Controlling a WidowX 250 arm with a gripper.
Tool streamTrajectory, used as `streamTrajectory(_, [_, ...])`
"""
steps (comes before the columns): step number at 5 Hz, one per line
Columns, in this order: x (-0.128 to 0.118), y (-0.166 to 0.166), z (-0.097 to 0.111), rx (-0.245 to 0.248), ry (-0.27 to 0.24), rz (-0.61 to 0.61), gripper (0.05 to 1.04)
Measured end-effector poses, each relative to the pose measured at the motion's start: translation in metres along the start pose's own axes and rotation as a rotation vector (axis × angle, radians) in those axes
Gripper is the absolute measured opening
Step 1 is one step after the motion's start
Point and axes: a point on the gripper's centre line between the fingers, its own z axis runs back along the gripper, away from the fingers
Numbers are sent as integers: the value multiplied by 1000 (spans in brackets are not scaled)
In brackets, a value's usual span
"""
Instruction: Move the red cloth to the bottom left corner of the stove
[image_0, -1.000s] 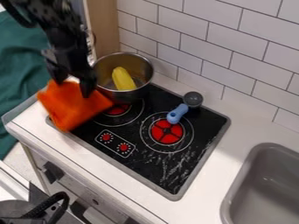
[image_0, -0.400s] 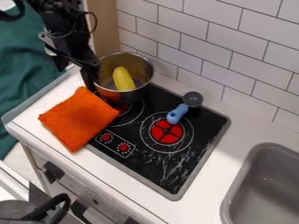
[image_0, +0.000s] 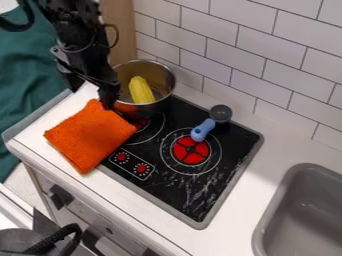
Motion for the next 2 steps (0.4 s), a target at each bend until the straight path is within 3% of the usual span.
streamTrajectory(2, [-11, -18, -3, -55, 15, 20, 999])
